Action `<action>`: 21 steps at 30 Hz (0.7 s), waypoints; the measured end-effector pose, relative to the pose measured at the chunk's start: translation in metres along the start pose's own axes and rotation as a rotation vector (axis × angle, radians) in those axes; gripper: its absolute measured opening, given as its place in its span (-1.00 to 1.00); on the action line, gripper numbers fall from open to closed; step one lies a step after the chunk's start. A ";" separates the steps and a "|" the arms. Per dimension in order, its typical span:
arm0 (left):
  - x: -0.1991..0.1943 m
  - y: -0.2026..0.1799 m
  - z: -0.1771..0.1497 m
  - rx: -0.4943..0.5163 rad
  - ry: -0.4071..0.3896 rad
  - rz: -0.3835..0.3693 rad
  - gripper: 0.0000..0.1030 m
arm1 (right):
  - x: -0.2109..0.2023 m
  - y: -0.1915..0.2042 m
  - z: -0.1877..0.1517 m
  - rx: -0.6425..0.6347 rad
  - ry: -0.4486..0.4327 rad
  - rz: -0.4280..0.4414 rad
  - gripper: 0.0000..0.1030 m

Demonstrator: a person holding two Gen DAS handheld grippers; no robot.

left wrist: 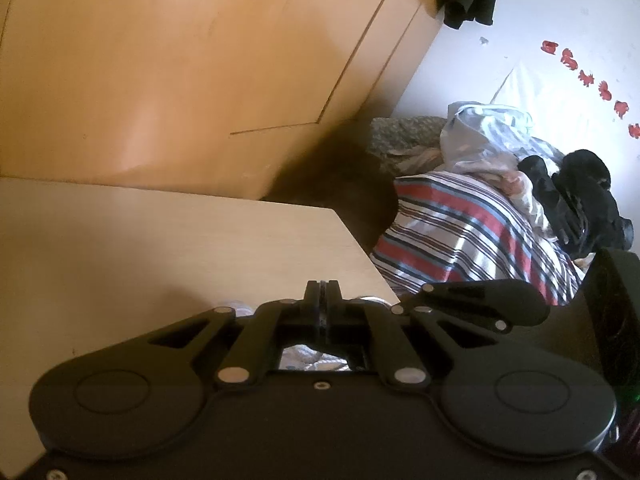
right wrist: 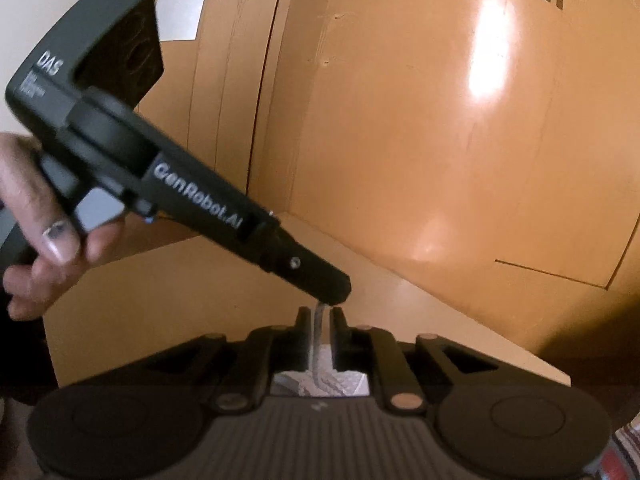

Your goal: Lace up shoes with both hands

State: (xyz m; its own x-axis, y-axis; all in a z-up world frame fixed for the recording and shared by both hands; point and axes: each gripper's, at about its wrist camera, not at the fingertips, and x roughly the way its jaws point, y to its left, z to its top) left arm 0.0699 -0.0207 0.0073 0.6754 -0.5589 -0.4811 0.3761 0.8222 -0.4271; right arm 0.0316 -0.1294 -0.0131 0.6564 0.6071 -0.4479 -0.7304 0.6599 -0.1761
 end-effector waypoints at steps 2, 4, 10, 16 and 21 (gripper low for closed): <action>0.000 0.000 0.000 -0.001 0.002 -0.003 -1.00 | 0.002 0.001 0.002 0.009 0.001 0.004 -0.81; 0.001 0.000 0.000 -0.002 0.004 -0.004 -1.00 | 0.005 0.005 0.005 0.010 0.004 0.014 -0.84; -0.006 0.001 0.002 0.027 0.018 0.022 -0.62 | 0.016 0.004 0.018 0.002 0.048 0.027 -0.93; -0.025 -0.004 -0.005 0.198 0.072 0.128 -0.31 | 0.034 0.000 0.029 -0.028 0.137 0.041 -0.93; -0.019 -0.018 -0.028 0.341 0.196 0.152 -0.30 | 0.051 -0.001 0.040 -0.018 0.211 0.100 -0.93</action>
State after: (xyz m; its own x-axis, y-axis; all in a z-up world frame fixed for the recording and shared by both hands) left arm 0.0329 -0.0279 0.0029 0.6185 -0.4115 -0.6695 0.4921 0.8670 -0.0783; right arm 0.0728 -0.0815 -0.0007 0.5277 0.5617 -0.6372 -0.7944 0.5919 -0.1361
